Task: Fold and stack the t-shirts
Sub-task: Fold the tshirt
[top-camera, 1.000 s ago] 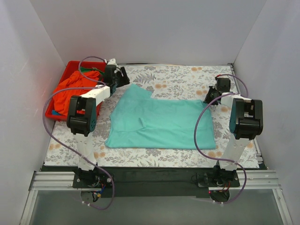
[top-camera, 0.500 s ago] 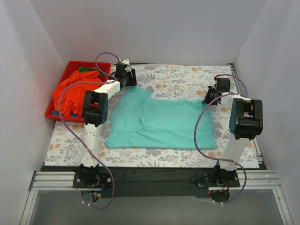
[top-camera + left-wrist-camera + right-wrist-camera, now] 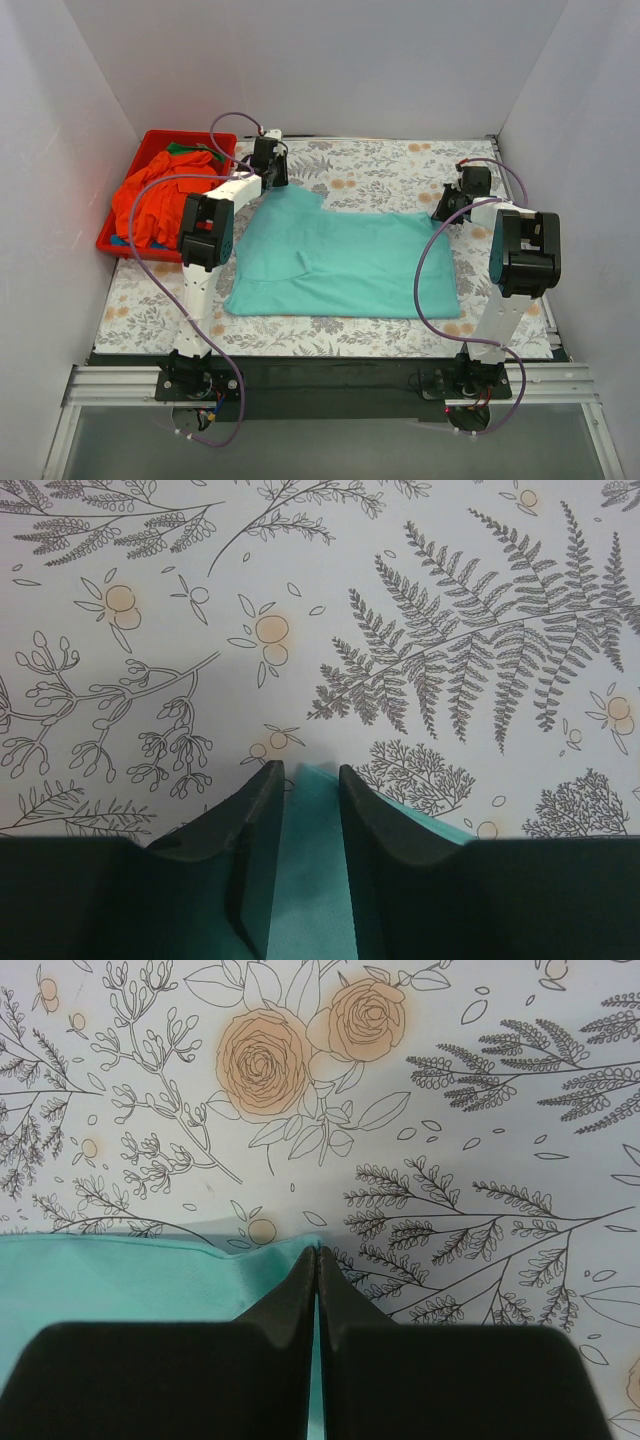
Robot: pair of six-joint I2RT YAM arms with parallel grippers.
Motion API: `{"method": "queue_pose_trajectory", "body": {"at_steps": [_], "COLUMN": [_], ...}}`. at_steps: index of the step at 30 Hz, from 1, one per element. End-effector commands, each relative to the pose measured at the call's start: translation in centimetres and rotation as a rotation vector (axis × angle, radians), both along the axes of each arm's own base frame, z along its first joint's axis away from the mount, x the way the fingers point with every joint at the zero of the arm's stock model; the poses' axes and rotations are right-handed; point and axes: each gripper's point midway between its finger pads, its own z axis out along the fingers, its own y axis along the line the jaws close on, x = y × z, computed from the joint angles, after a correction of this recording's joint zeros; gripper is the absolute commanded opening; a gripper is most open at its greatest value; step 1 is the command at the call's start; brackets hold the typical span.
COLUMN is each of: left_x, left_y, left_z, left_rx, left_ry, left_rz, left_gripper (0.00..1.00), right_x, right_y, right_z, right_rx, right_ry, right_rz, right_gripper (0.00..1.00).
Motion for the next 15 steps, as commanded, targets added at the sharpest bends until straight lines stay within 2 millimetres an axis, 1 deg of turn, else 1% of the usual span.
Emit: {"method": "queue_pose_trajectory", "body": {"at_steps": [1,2,4,7,8,15], "left_x": [-0.5,-0.5,-0.7,-1.0,-1.1,-1.1], "left_y": [0.6,0.4,0.3,-0.2,-0.1,-0.8], "left_z": [1.5,1.6,1.3,1.2,1.1,1.2], "left_rx": [0.03,0.024,0.016,-0.001,-0.002,-0.033], "left_ry": [-0.006,-0.004,0.006,0.015,0.017,0.02], "left_rz": [0.009,0.001,-0.007,-0.023,-0.022,-0.035], "left_gripper": [0.26,0.24,0.22,0.12,0.01,0.0], "right_x": [0.3,0.2,0.1,0.1,0.1,0.6], "right_y": [0.1,0.1,0.1,0.2,0.2,0.4], "right_z": [-0.1,-0.1,-0.2,-0.1,0.0,0.7], "right_rx": [0.009,0.01,0.011,0.012,0.011,0.024], "right_ry": [-0.016,-0.014,-0.013,-0.015,-0.016,-0.037], "right_rz": [0.02,0.019,0.021,0.022,0.022,0.032], "right_gripper": [0.02,0.02,0.02,0.02,0.02,0.01]}}
